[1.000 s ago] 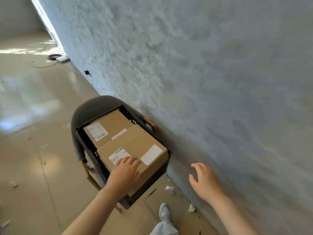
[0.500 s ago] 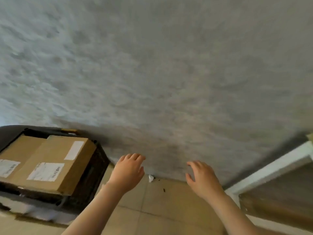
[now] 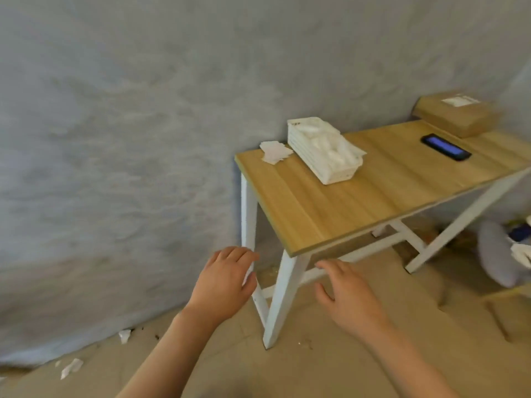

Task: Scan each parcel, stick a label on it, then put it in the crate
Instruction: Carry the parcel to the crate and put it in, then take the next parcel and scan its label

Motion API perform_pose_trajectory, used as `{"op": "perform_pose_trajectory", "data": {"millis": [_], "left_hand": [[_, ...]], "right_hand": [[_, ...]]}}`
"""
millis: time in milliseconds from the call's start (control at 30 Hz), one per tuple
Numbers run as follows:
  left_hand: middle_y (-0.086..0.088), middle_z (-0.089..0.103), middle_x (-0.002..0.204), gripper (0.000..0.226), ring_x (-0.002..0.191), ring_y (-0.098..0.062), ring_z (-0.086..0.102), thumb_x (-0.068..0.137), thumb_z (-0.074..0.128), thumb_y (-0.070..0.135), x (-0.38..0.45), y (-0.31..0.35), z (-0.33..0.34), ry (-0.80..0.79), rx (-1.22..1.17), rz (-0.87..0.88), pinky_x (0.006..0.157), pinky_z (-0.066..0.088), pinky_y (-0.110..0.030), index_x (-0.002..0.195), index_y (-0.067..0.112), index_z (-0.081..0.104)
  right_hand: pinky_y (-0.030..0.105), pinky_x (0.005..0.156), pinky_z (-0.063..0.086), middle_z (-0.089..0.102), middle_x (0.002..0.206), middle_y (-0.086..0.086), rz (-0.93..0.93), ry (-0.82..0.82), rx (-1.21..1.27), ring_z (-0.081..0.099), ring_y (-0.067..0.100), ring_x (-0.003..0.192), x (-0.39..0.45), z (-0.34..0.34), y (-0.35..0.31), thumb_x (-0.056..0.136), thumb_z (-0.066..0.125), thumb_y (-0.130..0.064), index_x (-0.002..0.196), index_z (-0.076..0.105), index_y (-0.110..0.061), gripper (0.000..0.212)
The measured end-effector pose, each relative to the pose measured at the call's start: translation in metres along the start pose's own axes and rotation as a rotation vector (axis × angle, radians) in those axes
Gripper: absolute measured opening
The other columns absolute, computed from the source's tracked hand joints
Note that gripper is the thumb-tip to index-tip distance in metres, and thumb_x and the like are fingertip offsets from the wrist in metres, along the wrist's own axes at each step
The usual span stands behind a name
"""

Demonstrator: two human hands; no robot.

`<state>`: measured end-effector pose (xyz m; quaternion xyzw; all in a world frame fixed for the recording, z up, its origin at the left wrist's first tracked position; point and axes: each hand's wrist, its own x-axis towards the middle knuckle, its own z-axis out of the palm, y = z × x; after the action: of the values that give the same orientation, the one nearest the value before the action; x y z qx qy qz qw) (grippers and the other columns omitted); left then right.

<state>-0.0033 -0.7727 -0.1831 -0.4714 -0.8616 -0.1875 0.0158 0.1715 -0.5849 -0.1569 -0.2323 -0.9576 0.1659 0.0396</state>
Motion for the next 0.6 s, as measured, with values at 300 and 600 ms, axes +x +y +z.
{"op": "perform_pose_trajectory", "data": {"millis": [300,600], "left_hand": [[0.009,0.057,0.131,0.056,0.125,-0.013,0.047,0.089,0.033,0.050,0.140,0.157,0.058,-0.102,-0.222,0.225,0.103,0.038,-0.029,0.136,0.026,0.052],[0.012,0.055,0.130,0.043,0.124,-0.014,0.048,0.089,0.037,0.043,0.332,0.270,0.128,-0.172,-0.165,0.378,0.102,0.044,-0.036,0.127,0.031,0.055]], "right_hand": [[0.029,0.106,0.039,0.051,0.141,-0.003,0.306,0.137,0.093,0.045,0.014,0.131,-0.021,-0.068,0.184,0.099,0.049,-0.032,0.142,0.045,-0.025,0.044],[0.035,0.104,0.041,0.059,0.131,-0.004,0.531,0.214,0.027,0.052,0.017,0.122,0.022,-0.146,0.357,0.096,0.052,-0.035,0.134,0.052,-0.026,0.040]]}}
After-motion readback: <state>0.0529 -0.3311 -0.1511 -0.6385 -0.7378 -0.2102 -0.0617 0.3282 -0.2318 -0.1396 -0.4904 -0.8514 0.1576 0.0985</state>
